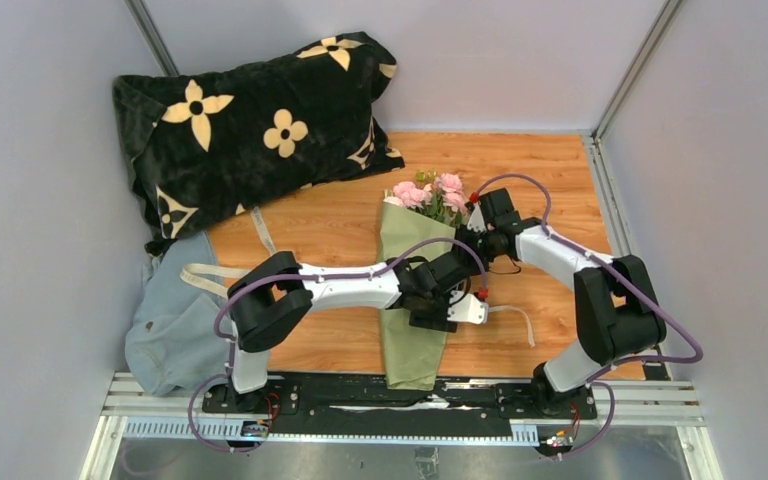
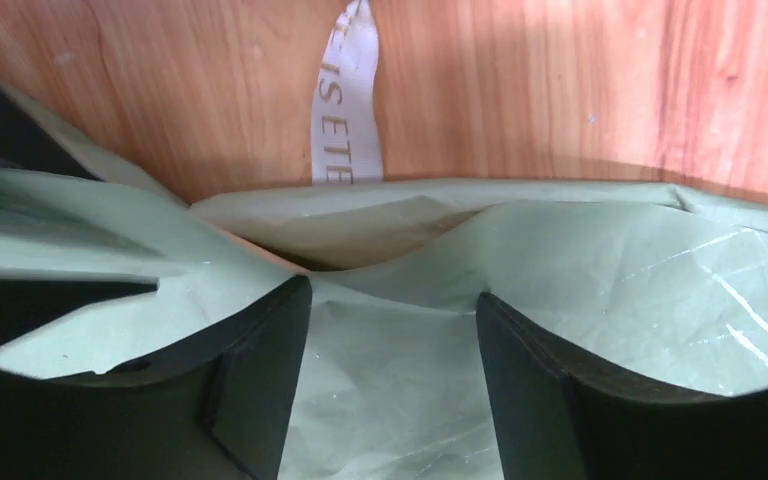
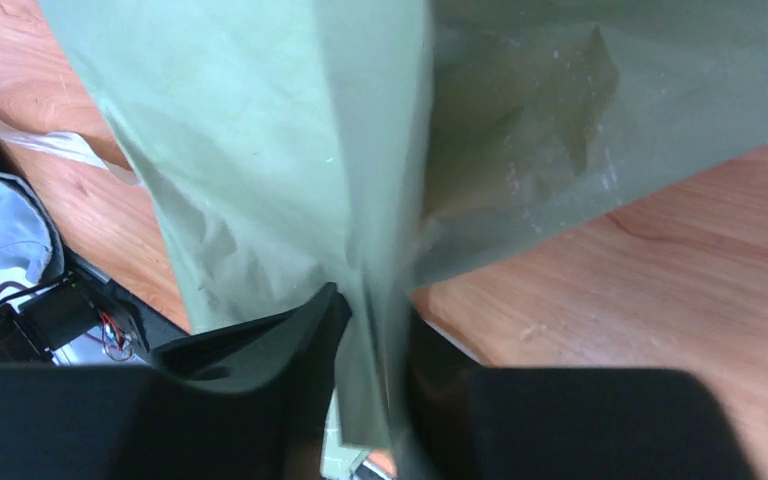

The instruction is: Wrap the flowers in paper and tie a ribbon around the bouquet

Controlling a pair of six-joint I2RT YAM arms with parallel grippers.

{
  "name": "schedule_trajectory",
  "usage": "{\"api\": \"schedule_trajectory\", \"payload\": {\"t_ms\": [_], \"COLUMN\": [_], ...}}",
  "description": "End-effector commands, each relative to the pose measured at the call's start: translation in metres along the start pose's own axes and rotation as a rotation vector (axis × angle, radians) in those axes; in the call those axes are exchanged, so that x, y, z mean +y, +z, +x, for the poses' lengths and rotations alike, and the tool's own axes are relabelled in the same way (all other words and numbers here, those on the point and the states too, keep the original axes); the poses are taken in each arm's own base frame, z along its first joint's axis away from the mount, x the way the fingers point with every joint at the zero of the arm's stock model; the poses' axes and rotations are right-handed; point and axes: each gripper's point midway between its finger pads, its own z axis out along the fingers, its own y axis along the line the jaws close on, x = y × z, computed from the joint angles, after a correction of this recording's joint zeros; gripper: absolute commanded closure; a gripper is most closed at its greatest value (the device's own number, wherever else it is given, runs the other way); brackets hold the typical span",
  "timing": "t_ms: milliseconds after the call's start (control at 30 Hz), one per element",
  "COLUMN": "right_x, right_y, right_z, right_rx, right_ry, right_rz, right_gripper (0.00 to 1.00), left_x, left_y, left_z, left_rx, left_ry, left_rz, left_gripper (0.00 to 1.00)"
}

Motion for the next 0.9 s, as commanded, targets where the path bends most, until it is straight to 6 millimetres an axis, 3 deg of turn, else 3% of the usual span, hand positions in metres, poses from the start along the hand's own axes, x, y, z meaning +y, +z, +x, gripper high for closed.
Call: {"api": "schedule_trajectory", "payload": {"t_ms": [0,133,233,333,367,433,533,633,767,867], "right_x": [0.003,0.002,-0.01,-0.042,-0.063,-0.097,-0.124,-0.125,-0.12,-0.136], "right_y": [-0.029,-0.071,-0.116,-0.154,-0.17,-0.183,-0.174,-0.151,-0.129,-0.12], "right_z": [-0.012,-0.037,-0.045,-0.042,-0.045,-0.039,-0.004,0.02,0.031,0.031], "right_rx": [0.01,0.026,0.038,0.082,0.071,0.124,0.293,0.347,0.363,0.423], "right_ry": [-0.1,-0.197,-0.276,-0.455,-0.53,-0.659,-0.769,-0.829,-0.877,-0.885], "right_rz": [0.052,0.131,0.269,0.476,0.607,0.761,0.754,0.624,0.499,0.535], "right_gripper": [0.67,0.53,0.5,0.49,0.49,0.47,0.41,0.4,0.37,0.36], "left_x": [-0.014,-0.032,-0.038,-0.043,-0.044,-0.044,-0.043,-0.042,-0.042,-0.041], "left_y": [0.013,0.021,0.024,0.024,0.023,0.022,0.02,0.019,0.016,0.015], "left_z": [0.0,0.01,0.014,0.013,0.013,0.011,0.005,0.002,0.002,0.002], "left_rx": [0.001,0.038,0.043,0.033,0.03,0.02,0.002,-0.009,-0.004,-0.004], "left_ry": [0.113,0.149,0.143,0.142,0.144,0.145,0.145,0.145,0.143,0.144], "left_rz": [0.017,0.07,0.092,0.11,0.113,0.118,0.114,0.112,0.112,0.107], "left_gripper": [0.31,0.31,0.31,0.31,0.31,0.31,0.31,0.31,0.31,0.31]}}
